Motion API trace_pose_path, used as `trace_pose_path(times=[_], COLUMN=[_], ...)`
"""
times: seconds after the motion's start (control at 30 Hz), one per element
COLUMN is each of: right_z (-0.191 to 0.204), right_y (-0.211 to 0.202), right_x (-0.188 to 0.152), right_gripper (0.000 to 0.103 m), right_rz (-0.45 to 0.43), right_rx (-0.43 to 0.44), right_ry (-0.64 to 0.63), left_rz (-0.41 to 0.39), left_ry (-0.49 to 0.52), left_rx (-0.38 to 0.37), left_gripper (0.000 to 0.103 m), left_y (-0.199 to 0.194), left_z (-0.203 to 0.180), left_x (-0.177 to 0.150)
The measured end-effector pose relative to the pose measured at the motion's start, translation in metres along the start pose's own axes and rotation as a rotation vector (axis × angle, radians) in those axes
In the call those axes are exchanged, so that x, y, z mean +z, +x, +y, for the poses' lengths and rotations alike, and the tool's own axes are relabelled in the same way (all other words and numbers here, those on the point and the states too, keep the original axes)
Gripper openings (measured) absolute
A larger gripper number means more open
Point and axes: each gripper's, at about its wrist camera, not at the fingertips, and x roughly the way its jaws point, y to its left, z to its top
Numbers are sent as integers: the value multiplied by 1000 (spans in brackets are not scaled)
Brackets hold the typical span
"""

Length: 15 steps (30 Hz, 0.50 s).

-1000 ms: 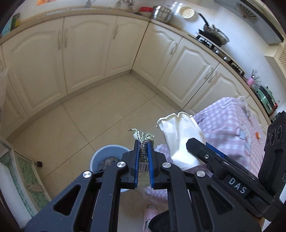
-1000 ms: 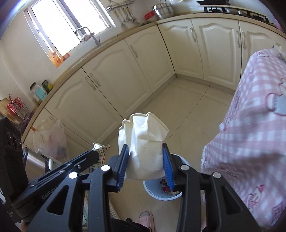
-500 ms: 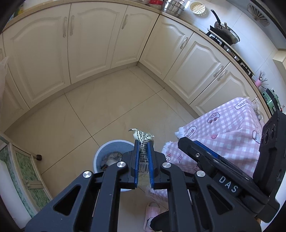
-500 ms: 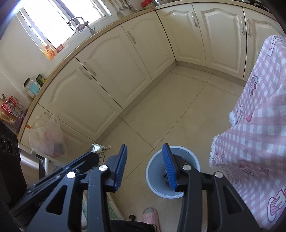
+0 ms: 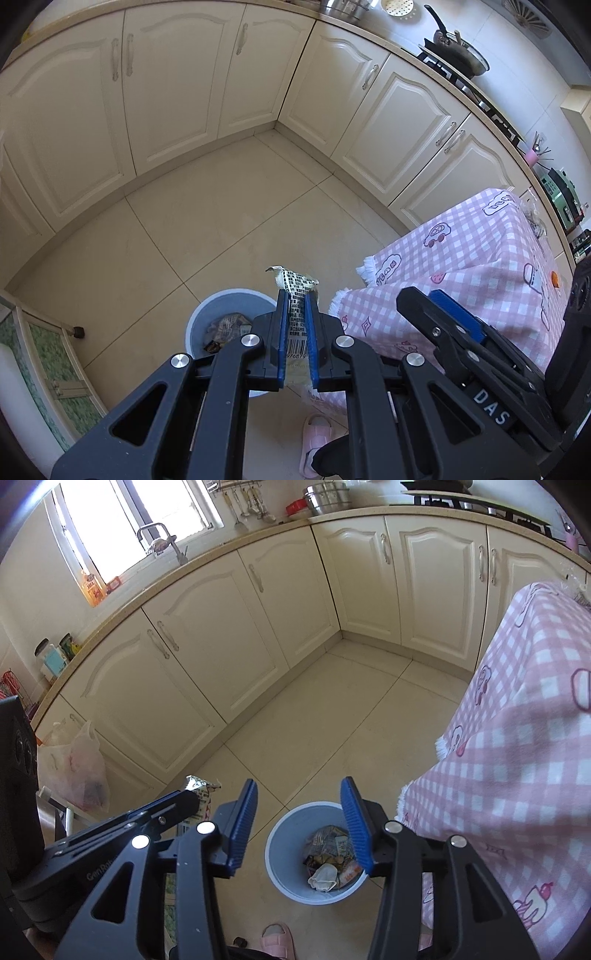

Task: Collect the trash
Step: 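Carry both items over the blue bucket and open both tools to drop them, then move both open tools back over the table toward the remaining trash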

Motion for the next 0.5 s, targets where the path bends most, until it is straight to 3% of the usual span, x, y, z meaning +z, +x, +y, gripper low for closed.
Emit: trace_pose_path(times=[0.13,0.27,0.5], right_z=[-7,-12,-23], right_y=[-11,-21,-44], right_x=[4,8,12], right_gripper=[48,49,49], right_rz=[-31,-50,-85], right_rx=[0,2,0], right_ry=[7,15,30], left_rz=[-33,-68,-85], left_ry=[-10,-25,15], left_rx=[0,0,2], left_gripper=[12,46,46], left_y=[-8,-18,-31], left_z=[-4,-9,-30], left_x=[8,11,8])
